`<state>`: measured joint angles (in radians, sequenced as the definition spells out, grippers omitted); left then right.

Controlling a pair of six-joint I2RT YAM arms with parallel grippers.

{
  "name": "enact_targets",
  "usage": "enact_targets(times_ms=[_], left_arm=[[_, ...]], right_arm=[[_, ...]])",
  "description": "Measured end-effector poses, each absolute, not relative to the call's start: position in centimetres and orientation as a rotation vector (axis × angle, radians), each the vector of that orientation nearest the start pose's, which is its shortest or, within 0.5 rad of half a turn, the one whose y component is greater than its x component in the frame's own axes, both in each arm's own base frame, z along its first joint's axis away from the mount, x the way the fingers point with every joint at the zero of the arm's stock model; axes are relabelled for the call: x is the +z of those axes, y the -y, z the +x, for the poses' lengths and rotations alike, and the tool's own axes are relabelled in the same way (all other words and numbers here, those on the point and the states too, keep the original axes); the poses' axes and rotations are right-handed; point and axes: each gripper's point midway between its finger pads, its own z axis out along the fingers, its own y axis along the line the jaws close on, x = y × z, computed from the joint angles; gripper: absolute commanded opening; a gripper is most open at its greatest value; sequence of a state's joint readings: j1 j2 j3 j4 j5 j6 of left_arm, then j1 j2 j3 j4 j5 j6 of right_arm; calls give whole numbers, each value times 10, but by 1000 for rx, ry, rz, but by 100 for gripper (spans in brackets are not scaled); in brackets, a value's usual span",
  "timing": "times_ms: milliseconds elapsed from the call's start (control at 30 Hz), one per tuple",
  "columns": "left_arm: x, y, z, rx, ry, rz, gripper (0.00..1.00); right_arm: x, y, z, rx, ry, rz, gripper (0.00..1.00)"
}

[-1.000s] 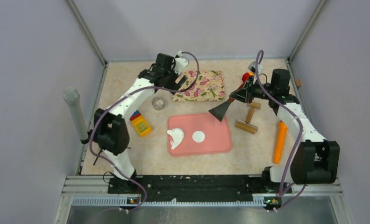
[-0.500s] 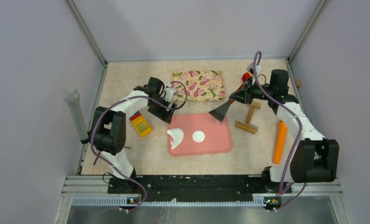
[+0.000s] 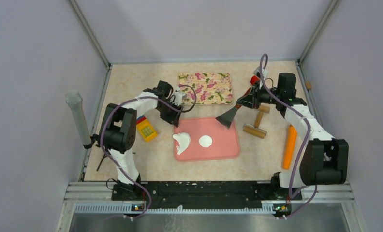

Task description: Roll out the dumpling wrappers from the dough

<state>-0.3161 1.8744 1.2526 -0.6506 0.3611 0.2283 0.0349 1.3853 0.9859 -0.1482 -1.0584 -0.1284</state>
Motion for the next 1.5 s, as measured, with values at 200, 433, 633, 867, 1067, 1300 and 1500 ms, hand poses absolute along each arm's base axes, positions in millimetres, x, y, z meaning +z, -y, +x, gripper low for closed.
enact_targets(times_ms=[200, 433, 633, 867, 1067, 1300, 1500], left_arm=[[24, 166, 344, -514, -2691, 826, 5], [23, 169, 353, -518, -2675, 860, 0], [23, 173, 355, -543, -2654, 920, 0], [23, 175, 356, -570, -2630, 975, 0], [23, 175, 356, -576, -2623, 985, 0], [22, 176, 357, -582, -2625, 981, 0], [22, 178, 357, -594, -2621, 984, 0]], right_arm=[[194, -173, 331, 1102, -1835, -782, 0], [165, -191, 332, 1189, -1883, -803, 0], [144, -207, 333, 1257, -1942, -815, 0], [137, -221, 356, 1297, -1982, -818, 0], [123, -224, 370, 1340, -2074, -780, 0], [117, -224, 367, 1355, -2103, -788, 0], [107, -230, 362, 1384, -2154, -780, 0]])
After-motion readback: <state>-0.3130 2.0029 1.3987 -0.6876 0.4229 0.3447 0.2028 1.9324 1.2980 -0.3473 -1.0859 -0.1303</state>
